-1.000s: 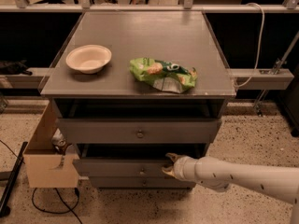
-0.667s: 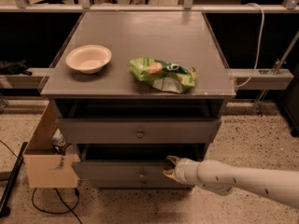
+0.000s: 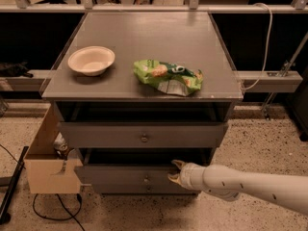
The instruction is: Open middle drawer
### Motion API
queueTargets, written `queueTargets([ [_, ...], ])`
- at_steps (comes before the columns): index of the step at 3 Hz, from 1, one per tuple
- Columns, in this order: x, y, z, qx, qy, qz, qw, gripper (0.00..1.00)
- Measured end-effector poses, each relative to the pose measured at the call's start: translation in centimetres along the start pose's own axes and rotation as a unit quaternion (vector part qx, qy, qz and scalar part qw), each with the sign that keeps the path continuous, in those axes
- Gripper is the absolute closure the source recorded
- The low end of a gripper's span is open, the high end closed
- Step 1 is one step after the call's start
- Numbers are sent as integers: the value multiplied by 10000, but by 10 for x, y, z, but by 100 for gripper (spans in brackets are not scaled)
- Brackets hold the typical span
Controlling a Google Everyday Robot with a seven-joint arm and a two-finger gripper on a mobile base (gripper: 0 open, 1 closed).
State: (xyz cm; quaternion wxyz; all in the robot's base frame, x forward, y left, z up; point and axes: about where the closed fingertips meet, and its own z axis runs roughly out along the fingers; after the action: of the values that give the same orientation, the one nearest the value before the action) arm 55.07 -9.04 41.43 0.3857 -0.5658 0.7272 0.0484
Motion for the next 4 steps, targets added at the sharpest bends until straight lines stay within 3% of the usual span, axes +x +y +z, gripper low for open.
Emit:
queueTargets([
  [3, 0, 0, 0, -1, 0, 0, 10000, 0],
  [4, 0, 0, 0, -1, 0, 0, 10000, 0],
])
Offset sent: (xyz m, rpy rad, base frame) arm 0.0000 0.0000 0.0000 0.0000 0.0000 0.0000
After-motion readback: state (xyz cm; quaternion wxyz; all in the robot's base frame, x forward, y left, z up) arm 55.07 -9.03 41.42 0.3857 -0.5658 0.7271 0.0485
